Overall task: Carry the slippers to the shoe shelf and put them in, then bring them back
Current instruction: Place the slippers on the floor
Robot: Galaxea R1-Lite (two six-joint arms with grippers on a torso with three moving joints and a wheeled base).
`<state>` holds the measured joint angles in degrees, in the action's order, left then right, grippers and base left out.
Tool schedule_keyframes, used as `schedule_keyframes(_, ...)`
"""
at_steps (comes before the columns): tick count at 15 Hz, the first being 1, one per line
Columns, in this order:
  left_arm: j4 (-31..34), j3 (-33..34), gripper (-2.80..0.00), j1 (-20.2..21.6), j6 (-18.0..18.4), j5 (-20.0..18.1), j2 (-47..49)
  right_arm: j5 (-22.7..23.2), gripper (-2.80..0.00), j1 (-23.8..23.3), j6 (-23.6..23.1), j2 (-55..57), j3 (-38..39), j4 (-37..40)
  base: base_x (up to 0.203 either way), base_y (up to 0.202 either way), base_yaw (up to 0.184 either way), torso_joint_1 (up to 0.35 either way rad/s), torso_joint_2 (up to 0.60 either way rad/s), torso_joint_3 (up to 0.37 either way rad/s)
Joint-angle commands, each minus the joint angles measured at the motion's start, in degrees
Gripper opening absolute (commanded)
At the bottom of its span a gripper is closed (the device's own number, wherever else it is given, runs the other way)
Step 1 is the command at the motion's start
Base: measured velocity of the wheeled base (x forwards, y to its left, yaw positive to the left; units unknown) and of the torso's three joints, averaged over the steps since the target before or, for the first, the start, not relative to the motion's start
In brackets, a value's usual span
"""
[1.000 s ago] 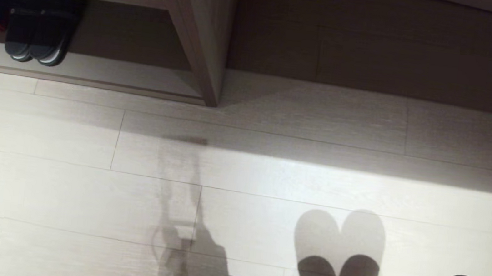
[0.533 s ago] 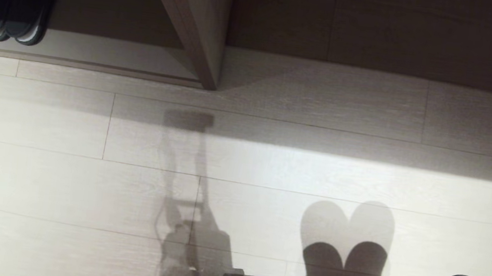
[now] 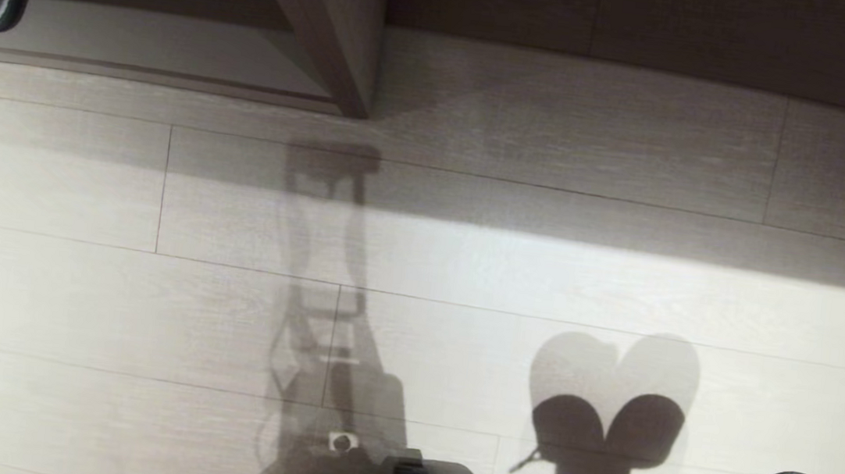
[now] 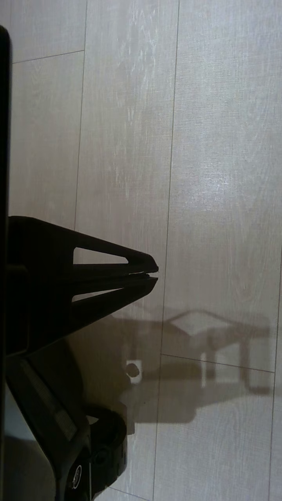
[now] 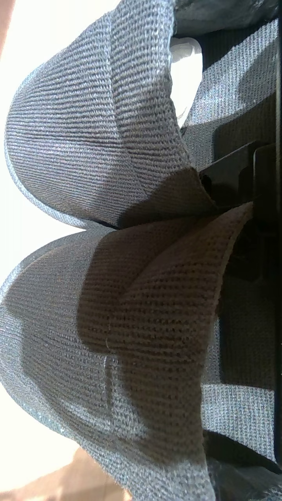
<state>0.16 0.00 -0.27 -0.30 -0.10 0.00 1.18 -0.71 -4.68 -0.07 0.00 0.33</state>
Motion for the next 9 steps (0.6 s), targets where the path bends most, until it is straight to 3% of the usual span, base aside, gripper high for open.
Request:
schedule_keyframes(1,0.02,0.09,-2.80,0.00,-0.05,0.02,0.07,0.14,-2.80,0.00,-0.17,-0.01,0.00,-0.07,0.000,0.000,0.000,-0.002,0.00,-0.198)
schedule_keyframes(6,0.02,0.09,-2.80,0.00,-0.05,0.10,0.00,-0.15,-2.80,0.00,0.07,-0.01,-0.10,-0.49,0.000,0.000,0.000,0.000,0.00,-0.194)
schedule_keyframes(9,0.02,0.02,-2.80,0.00,-0.05,0.18,-0.04,0.75,-2.80,0.01,-0.08,2.04,-3.11,-0.79,0.000,0.000,0.000,0.005,0.00,-0.061)
